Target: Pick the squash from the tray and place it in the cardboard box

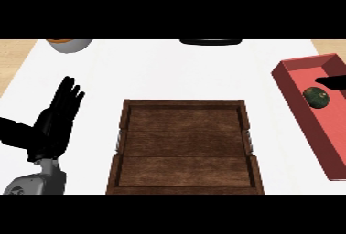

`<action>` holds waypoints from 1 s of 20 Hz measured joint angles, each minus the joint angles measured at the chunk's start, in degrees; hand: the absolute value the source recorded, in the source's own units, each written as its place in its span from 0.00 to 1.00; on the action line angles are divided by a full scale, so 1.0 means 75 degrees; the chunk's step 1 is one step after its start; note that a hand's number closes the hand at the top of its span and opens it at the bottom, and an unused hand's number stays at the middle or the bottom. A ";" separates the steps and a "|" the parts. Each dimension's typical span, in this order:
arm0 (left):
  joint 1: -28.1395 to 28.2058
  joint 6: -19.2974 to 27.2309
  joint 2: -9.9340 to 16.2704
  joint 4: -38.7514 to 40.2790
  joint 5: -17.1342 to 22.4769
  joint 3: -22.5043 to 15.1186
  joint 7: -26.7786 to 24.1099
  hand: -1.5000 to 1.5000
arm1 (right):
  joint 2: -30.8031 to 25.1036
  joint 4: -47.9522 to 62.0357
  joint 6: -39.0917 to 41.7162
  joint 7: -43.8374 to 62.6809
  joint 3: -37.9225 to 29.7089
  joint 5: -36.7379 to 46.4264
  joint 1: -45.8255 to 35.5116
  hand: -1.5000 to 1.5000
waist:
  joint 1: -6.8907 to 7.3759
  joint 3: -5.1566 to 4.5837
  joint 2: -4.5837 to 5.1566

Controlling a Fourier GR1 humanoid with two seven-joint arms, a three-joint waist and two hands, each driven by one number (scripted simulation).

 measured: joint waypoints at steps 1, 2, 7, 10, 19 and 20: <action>-0.0063 0.0052 0.0004 -0.0038 -0.0024 -0.0002 0.0086 0.50 | 0.0057 0.0006 0.0000 -0.0142 -0.0157 -0.0274 -0.0049 0.00 | -0.0013 -0.0002 -0.0005; -0.0022 0.0032 0.0004 -0.0086 -0.0022 -0.0025 0.0093 0.50 | 0.0065 0.0008 0.0098 -0.0191 -0.0335 -0.0561 -0.0131 0.00 | -0.0020 -0.0003 -0.0012; 0.0063 0.0114 -0.0006 -0.0121 -0.0090 -0.0004 0.0082 0.50 | 0.0170 -0.0147 0.0740 -0.0446 -0.1431 -0.2272 -0.0325 0.00 | -0.0128 -0.0006 -0.0047; 0.0036 0.0053 0.0035 0.0016 -0.0008 0.0098 -0.0005 0.50 | 0.0091 -0.0130 0.1117 -0.0603 -0.2026 -0.3152 -0.0316 0.00 | -0.0139 -0.0011 -0.0039; 0.0087 0.0052 -0.0043 0.0058 -0.0093 0.0000 -0.0152 0.50 | -0.0372 -0.0314 0.1776 -0.1251 -0.3029 -0.4951 0.0584 0.00 | -0.0111 -0.0015 -0.0029; 0.0119 0.0026 -0.0026 0.0021 -0.0064 0.0020 -0.0149 0.50 | -0.0358 -0.0494 0.1783 -0.1188 -0.3036 -0.5102 0.0713 0.00 | -0.0111 -0.0014 -0.0030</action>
